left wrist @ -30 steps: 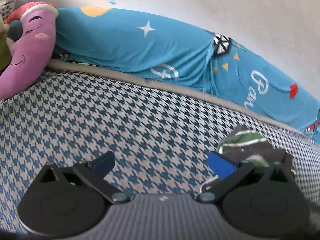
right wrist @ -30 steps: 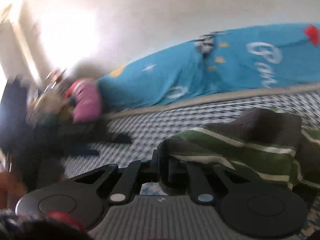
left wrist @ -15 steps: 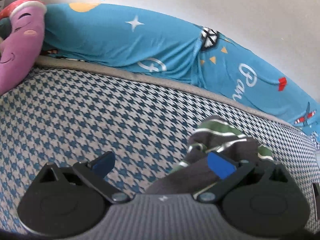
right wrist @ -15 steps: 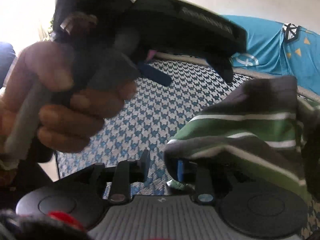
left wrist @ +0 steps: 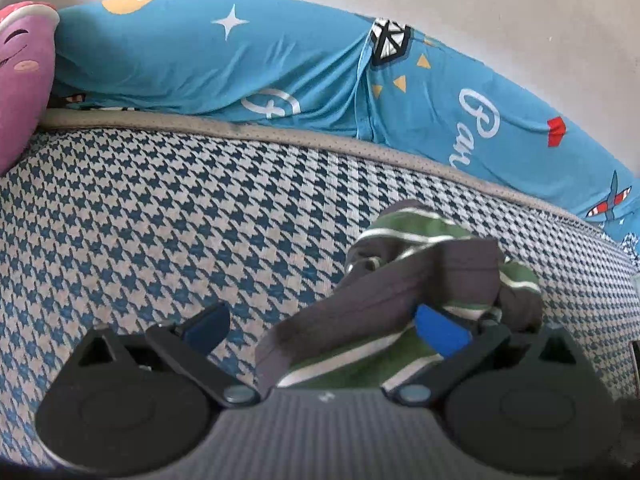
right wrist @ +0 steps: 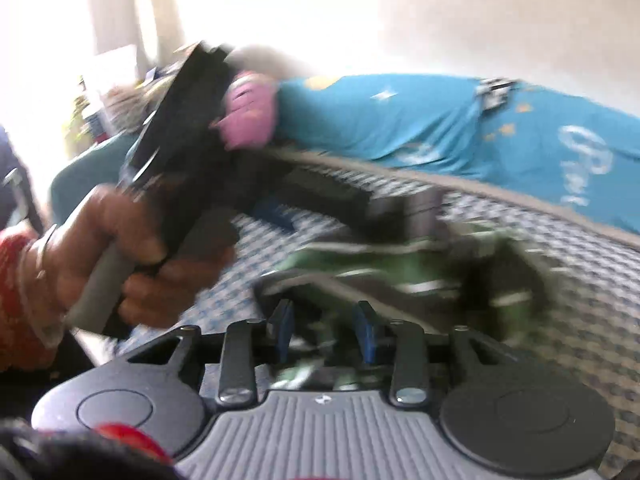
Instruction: Fold clothes
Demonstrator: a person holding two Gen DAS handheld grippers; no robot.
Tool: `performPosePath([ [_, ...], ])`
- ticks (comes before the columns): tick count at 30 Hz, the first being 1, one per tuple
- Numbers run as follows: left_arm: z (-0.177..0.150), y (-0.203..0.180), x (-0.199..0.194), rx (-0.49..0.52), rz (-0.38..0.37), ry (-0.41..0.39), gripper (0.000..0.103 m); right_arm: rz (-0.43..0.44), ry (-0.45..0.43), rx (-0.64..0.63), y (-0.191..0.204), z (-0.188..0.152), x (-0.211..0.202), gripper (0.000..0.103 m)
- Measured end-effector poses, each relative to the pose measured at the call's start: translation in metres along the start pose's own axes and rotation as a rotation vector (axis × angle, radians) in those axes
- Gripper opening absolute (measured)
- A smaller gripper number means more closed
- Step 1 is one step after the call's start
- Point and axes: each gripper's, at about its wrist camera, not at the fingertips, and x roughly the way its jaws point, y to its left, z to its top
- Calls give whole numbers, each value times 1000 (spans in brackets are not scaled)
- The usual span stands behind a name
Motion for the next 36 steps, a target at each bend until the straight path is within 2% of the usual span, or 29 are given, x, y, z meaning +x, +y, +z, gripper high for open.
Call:
performPosePath([
  [5, -4, -2, 9, 13, 26, 20, 103, -170, -37, 82, -35, 13, -9, 36],
  [7, -5, -1, 10, 16, 29, 27, 103, -199, -27, 91, -42, 13, -5, 40],
  [11, -7, 1, 11, 19, 29, 32, 103, -251, 5, 98, -53, 11, 11, 41],
  [15, -7, 5, 7, 18, 23, 30, 103, -301, -18, 142, -66, 13, 28, 41],
  [16, -8, 6, 7, 18, 23, 29, 103, -308, -26, 160, -68, 13, 29, 40],
  [17, -8, 7, 6, 19, 23, 27, 103, -306, -38, 191, -71, 14, 31, 27],
  [18, -8, 9, 4, 17, 24, 23, 103, -304, -49, 218, -73, 17, 32, 10],
  [19, -7, 11, 3, 14, 27, 18, 103, -301, -70, 241, -74, 20, 32, 9],
  [23, -3, 27, -9, -32, 42, -20, 103, -263, -151, 293, -68, 35, 33, 8],
  [28, 11, 49, -31, -78, 141, -115, 103, -144, -228, 282, -40, 55, 40, 7],
  [31, 21, 68, -50, -120, 180, -165, 103, -52, -244, 232, -14, 61, 49, 7],
  [36, 28, 96, -67, -187, 197, -198, 103, 66, -202, 139, 30, 60, 72, 8],
])
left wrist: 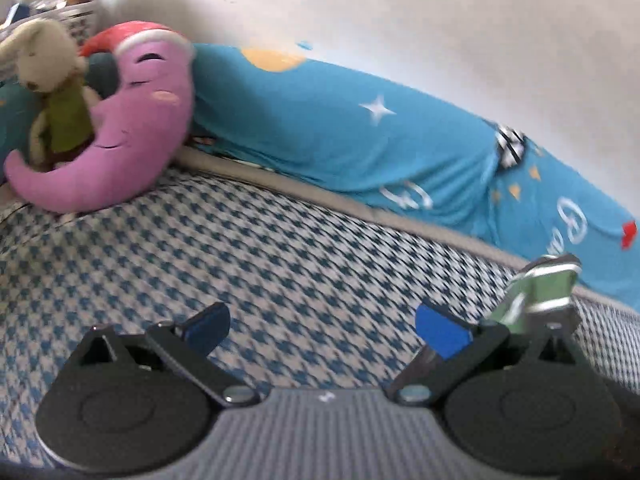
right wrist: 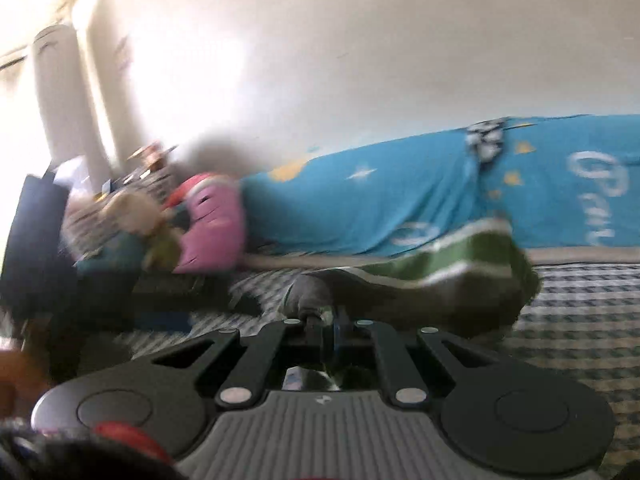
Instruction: Fold clothes
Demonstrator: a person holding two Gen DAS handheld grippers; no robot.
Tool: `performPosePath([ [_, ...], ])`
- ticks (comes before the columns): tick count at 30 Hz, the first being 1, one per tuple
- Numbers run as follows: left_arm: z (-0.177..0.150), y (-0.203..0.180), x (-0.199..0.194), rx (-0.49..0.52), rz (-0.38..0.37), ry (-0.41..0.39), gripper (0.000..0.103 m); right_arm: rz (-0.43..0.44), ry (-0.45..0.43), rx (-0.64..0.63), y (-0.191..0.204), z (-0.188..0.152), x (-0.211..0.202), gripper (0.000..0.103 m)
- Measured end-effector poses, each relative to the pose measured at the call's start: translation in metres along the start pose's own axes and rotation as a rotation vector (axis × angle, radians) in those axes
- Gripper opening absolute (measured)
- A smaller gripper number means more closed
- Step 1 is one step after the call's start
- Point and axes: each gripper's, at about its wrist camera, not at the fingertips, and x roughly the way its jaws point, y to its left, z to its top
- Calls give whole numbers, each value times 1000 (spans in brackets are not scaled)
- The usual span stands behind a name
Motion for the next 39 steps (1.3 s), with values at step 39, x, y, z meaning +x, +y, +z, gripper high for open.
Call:
performPosePath([
  [39, -24, -32, 17, 86, -108, 170, 103, -98, 137, 1, -24, -7, -53, 47],
])
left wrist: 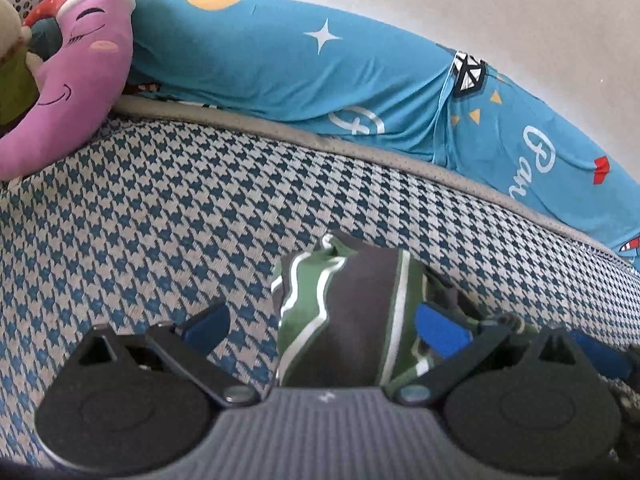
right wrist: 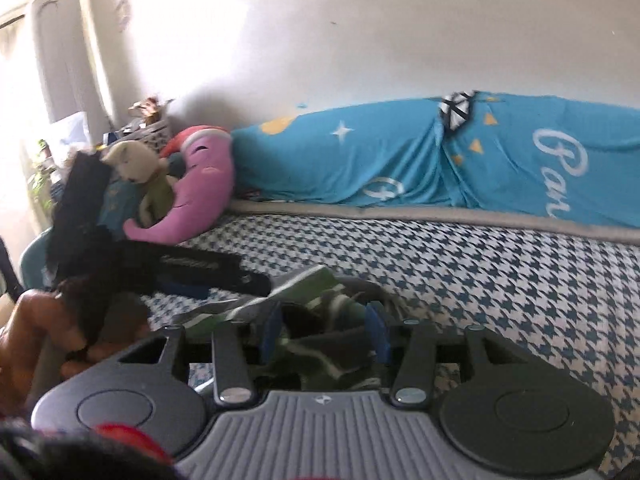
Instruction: Fold clothes
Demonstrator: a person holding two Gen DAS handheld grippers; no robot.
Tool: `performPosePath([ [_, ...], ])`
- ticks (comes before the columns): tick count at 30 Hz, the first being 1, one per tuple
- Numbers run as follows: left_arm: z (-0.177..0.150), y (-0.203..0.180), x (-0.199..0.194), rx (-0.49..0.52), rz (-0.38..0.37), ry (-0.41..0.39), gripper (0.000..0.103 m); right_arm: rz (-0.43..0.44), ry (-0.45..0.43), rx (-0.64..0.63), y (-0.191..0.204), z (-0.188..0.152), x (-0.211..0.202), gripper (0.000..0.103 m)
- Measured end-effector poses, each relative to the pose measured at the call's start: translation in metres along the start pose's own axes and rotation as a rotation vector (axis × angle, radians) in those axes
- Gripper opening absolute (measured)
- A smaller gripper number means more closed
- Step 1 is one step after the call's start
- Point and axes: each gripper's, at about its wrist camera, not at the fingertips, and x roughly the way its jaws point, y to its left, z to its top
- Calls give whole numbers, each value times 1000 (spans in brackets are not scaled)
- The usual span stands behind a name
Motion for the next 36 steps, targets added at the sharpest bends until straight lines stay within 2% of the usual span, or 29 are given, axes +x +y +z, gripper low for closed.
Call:
performPosePath([
  [6, 0, 2, -1, -10, -8, 9, 103, -39, 38, 14, -5, -3, 31, 47],
  [11, 1, 3, -2, -16, -12, 15, 103, -102, 78, 96, -21, -5, 49, 47],
  [18, 1, 5, -1, -16, -12, 26, 103, -87, 101, 105, -24, -7, 48, 46],
  [19, 1, 4, -1, -16, -11, 28, 103, -84, 101, 107, -23, -8, 49, 43],
  [21, 0, 2, -1, -9, -12, 26, 103, -76, 101, 111, -23, -8, 51, 18],
  [22, -1, 1, -1, -5, -12, 25, 103, -70, 102, 111, -22, -8, 52, 14],
  [24, -1, -2, -2, 3, -11, 16, 103, -84, 71, 99, -20, -6, 47, 9],
  [29, 0, -7, -6, 14, -7, -18, 103, -152, -63, 115, -22, 10, 22, 7],
  [36, 0, -24, -8, 51, -26, -39, 103, -323, -272, 199, -52, 36, -30, 7],
])
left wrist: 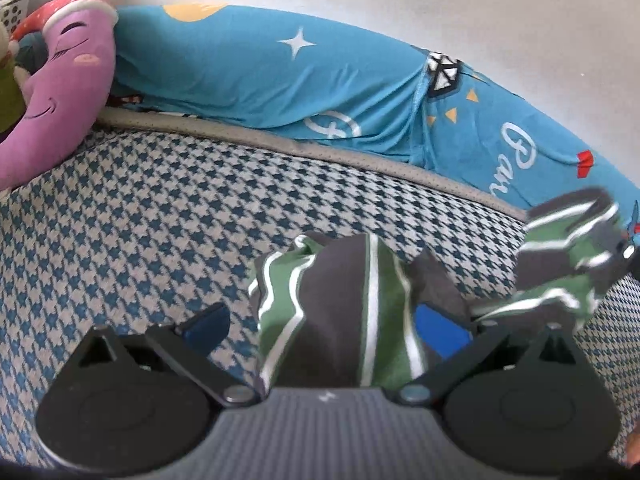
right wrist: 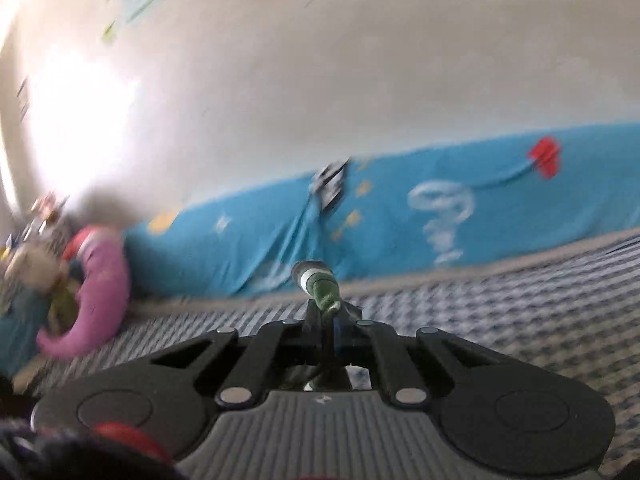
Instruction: Fold clothes
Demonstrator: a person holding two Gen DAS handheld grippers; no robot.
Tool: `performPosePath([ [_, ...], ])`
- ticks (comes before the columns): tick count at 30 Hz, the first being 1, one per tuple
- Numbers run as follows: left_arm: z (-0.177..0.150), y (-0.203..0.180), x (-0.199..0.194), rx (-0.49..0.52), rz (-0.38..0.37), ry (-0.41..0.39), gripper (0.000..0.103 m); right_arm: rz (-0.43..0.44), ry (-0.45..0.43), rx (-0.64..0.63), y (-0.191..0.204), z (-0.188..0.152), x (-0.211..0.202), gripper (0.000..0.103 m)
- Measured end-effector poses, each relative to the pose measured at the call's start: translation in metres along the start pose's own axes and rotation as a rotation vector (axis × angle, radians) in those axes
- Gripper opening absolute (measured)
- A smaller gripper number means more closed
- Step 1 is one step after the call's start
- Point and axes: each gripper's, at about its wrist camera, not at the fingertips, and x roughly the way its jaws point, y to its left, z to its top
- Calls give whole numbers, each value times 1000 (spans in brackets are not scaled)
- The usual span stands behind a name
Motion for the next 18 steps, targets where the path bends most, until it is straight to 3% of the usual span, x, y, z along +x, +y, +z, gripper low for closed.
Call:
performPosePath([
  [9, -1, -34, 3, 46, -70, -21, 103, -105, -116, 30, -39, 21, -38, 7],
  [13, -5, -45, 10, 43, -103, -2, 103, -180, -119, 32, -57, 24, -48, 8],
  [18, -13, -60, 19, 55, -106, 6, 103, -248, -102, 63, -79, 23, -58, 19],
])
